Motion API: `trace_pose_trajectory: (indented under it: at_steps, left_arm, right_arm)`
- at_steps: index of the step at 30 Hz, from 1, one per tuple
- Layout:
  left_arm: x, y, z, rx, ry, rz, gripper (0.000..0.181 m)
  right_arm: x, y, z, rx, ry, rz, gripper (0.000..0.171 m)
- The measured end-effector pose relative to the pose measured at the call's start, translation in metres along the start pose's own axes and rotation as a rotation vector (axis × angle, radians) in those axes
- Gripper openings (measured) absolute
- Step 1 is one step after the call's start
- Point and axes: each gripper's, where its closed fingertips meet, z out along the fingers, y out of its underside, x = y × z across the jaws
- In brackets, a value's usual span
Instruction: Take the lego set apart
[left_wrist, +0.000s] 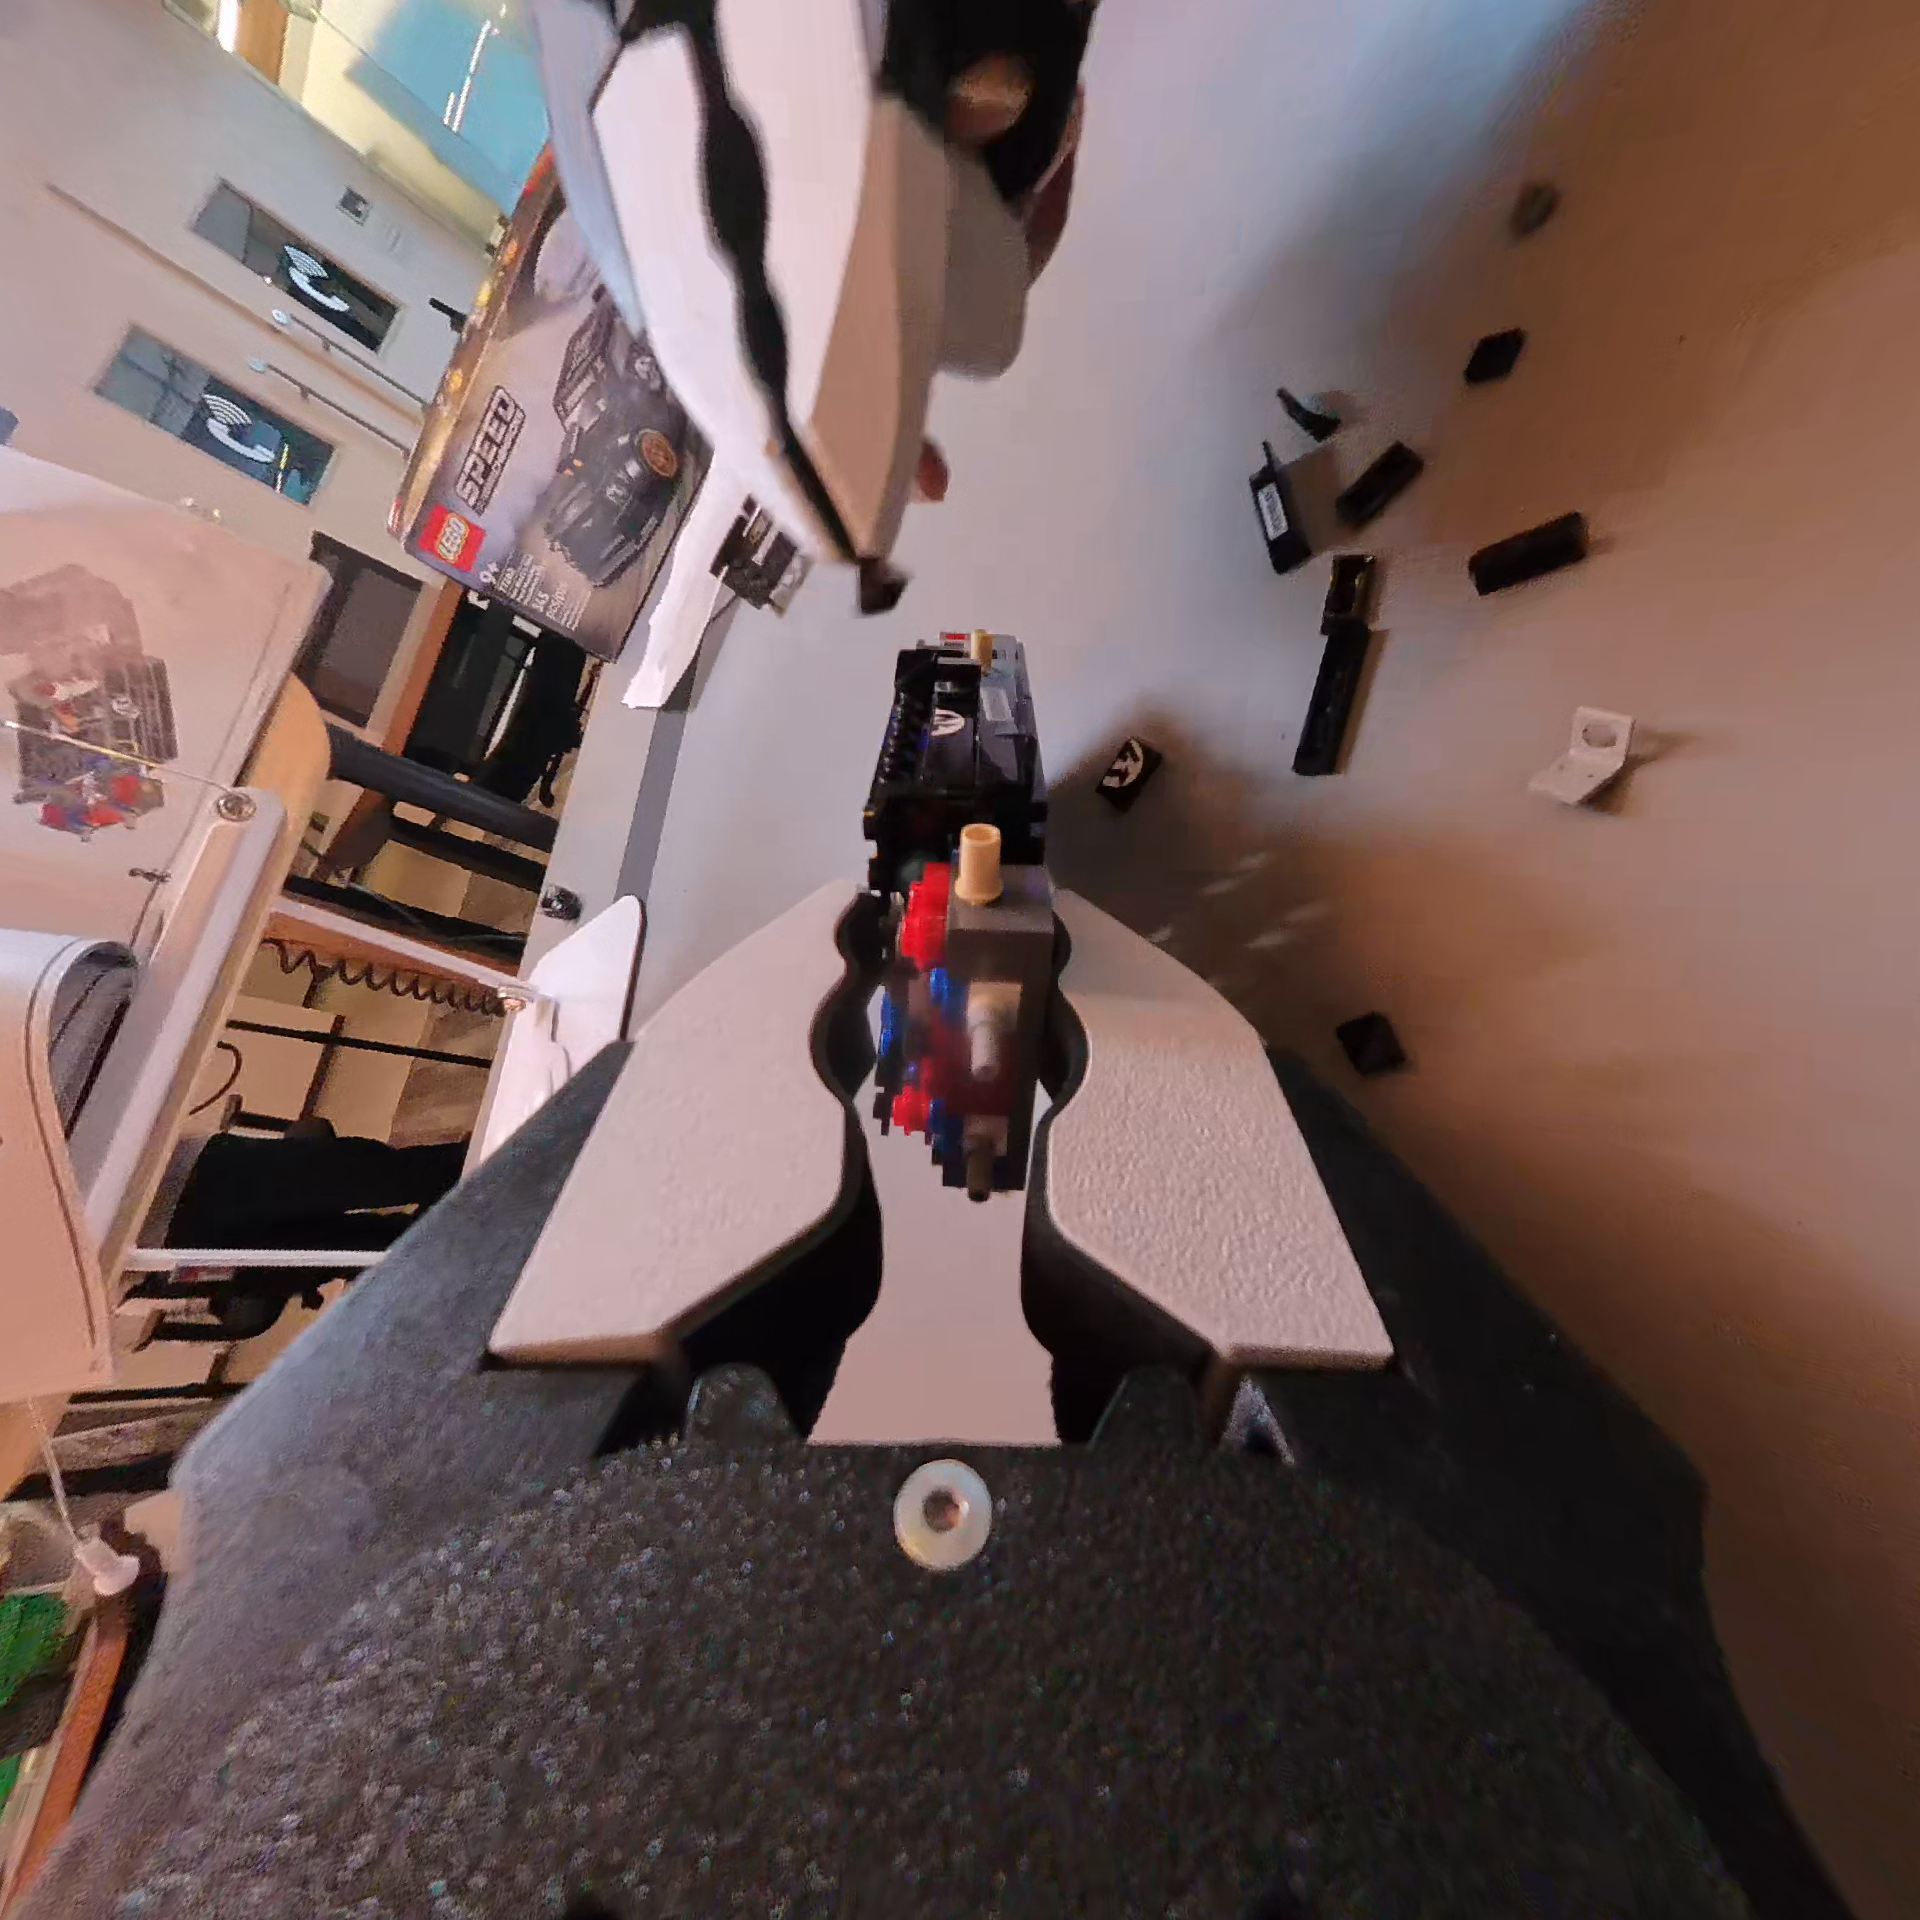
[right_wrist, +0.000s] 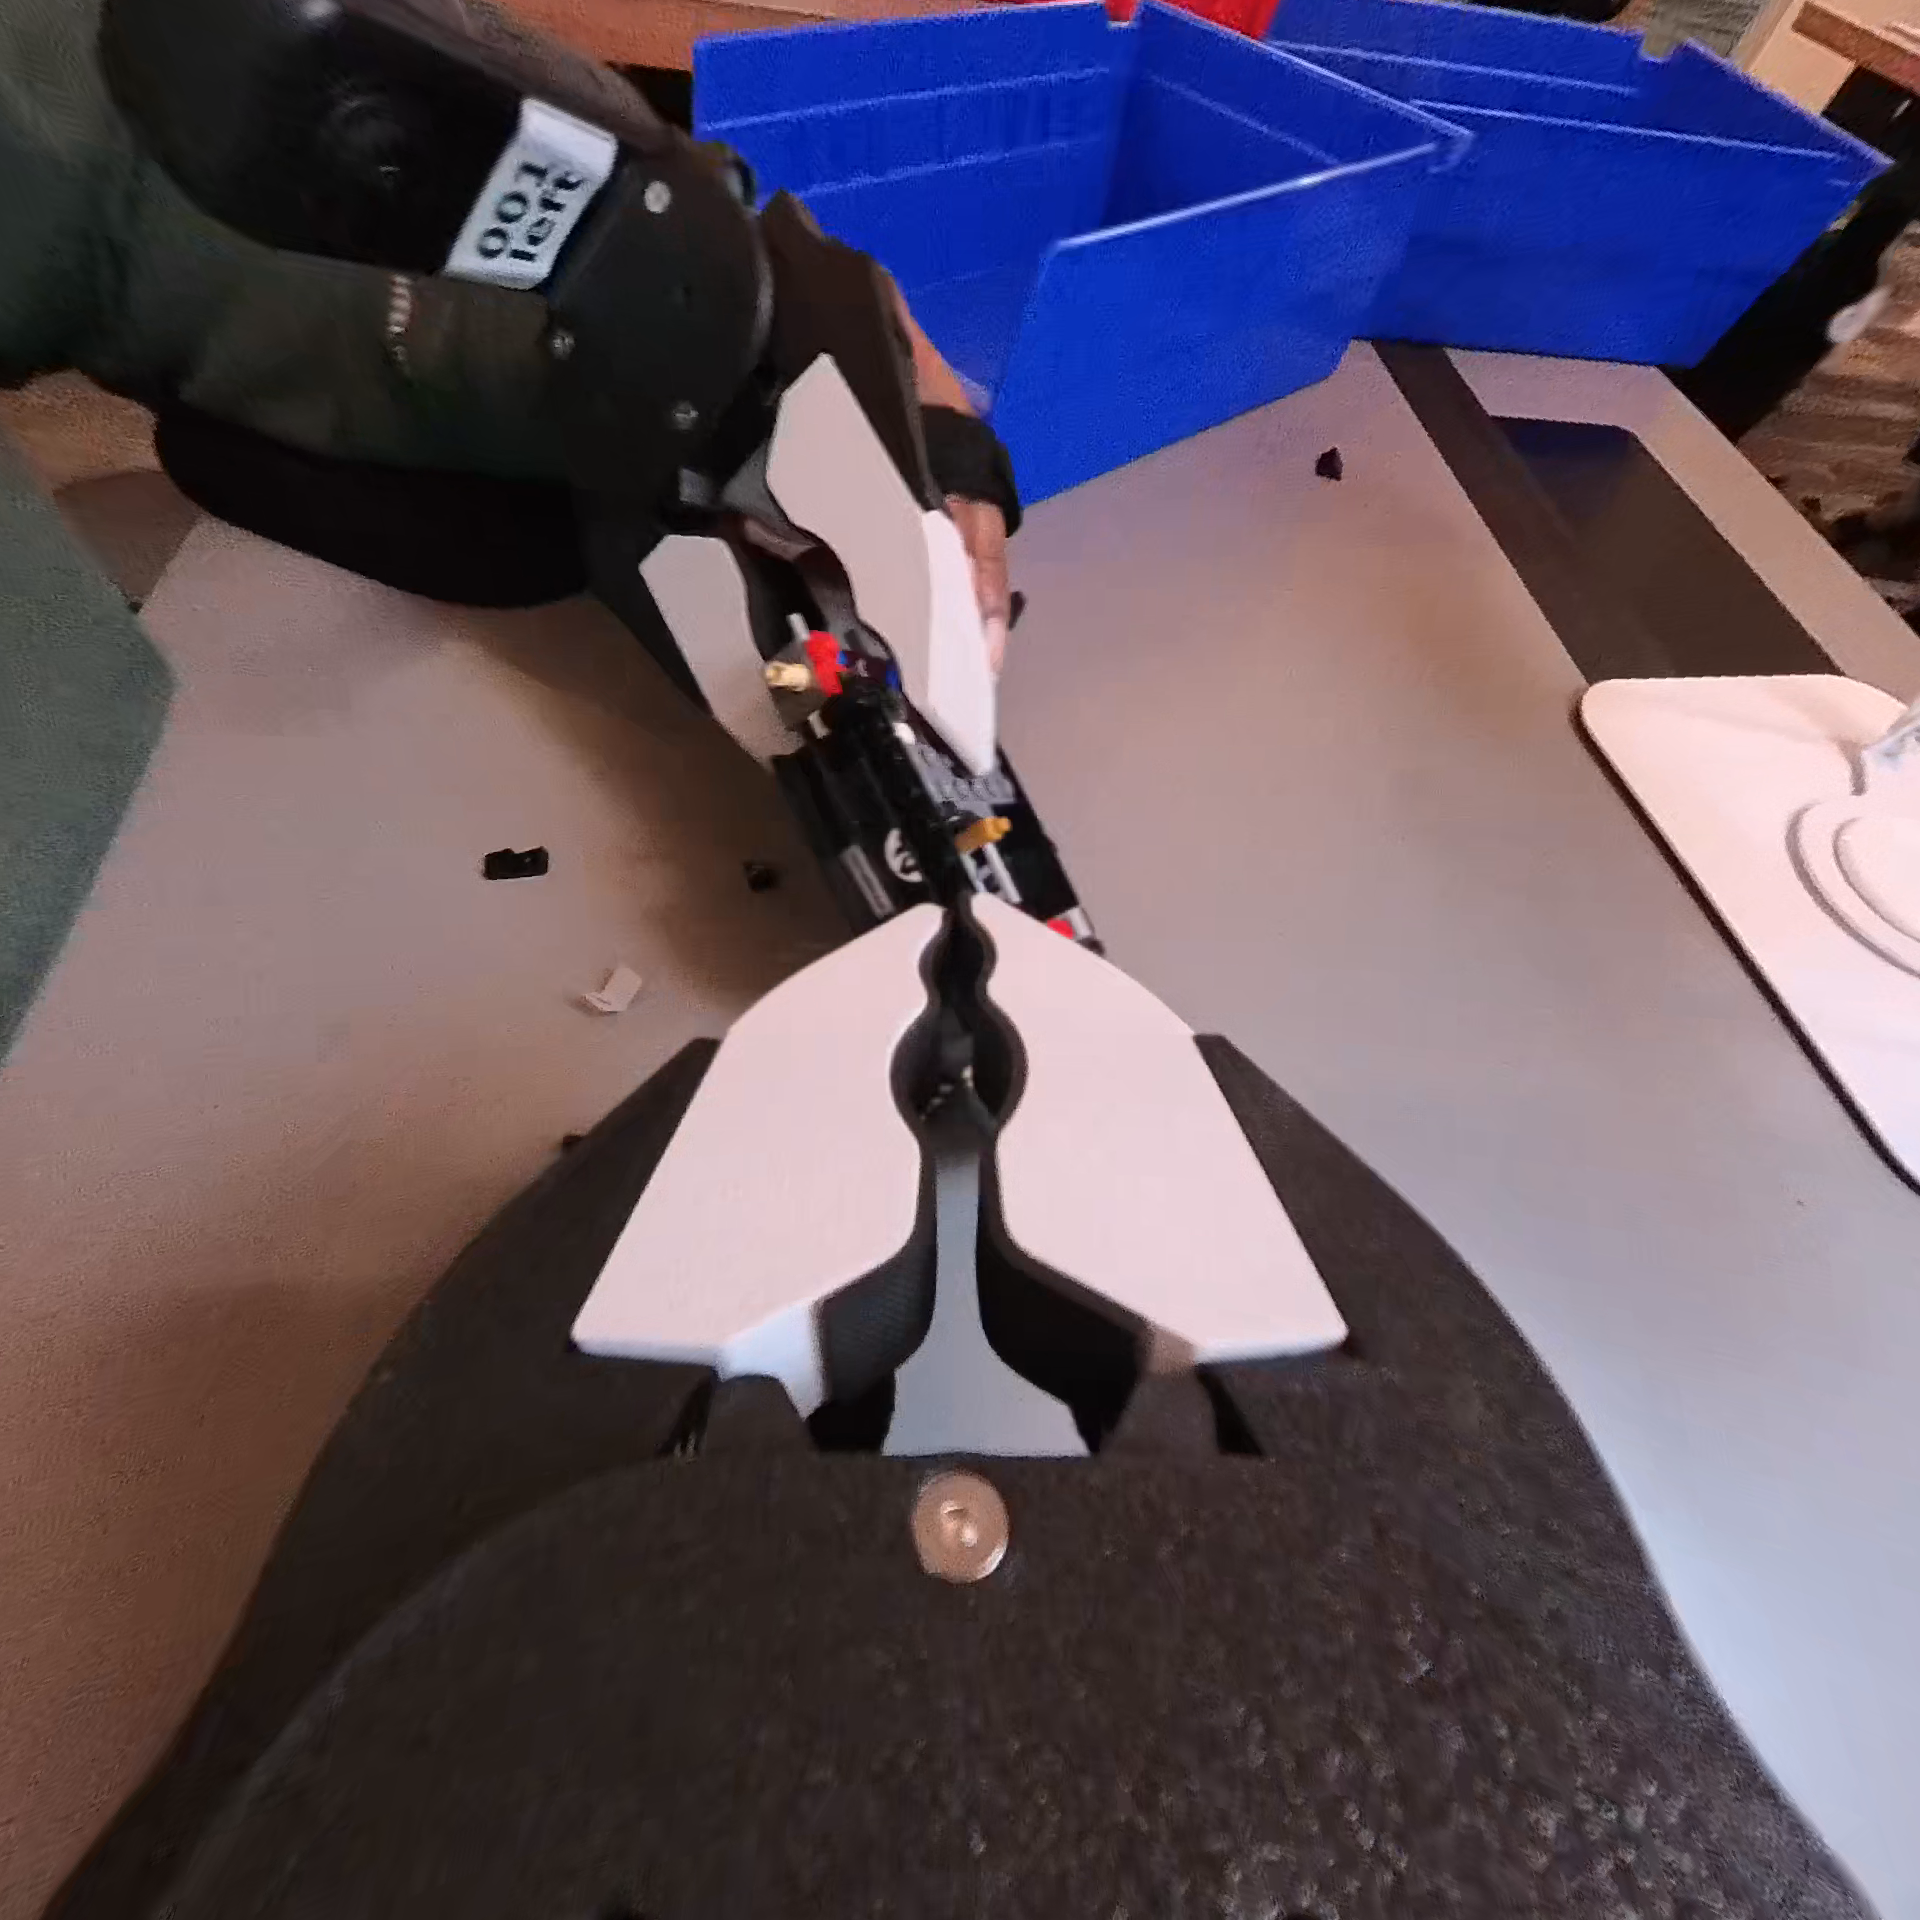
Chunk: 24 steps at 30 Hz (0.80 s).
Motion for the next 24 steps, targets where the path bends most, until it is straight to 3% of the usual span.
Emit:
trace_pose_trajectory:
  at_steps: [3, 6, 12, 18, 24]
  left_arm:
    - [-0.002, 0.004, 0.000, 0.001, 0.002, -0.044, 0.029]
    - [-0.003, 0.005, 0.000, 0.004, 0.009, -0.068, 0.029]
    - [-0.002, 0.005, -0.001, 0.007, 0.018, -0.083, 0.029]
    - [0.000, 0.002, -0.001, 0.013, 0.030, -0.085, 0.029]
    - [0.000, 0.002, -0.002, 0.008, 0.032, -0.075, 0.029]
  right_arm:
    - [-0.023, 0.010, 0.003, -0.091, -0.077, -0.082, 0.001]
    - [-0.028, 0.027, 0.012, -0.195, -0.073, -0.152, 0.012]
    - [-0.002, 0.009, 0.008, -0.087, 0.103, -0.201, 0.012]
    - [-0.002, 0.013, 0.020, -0.175, 0.205, -0.407, 0.012]
    - [-0.005, 0.015, 0.024, -0.223, 0.234, -0.485, 0.007]
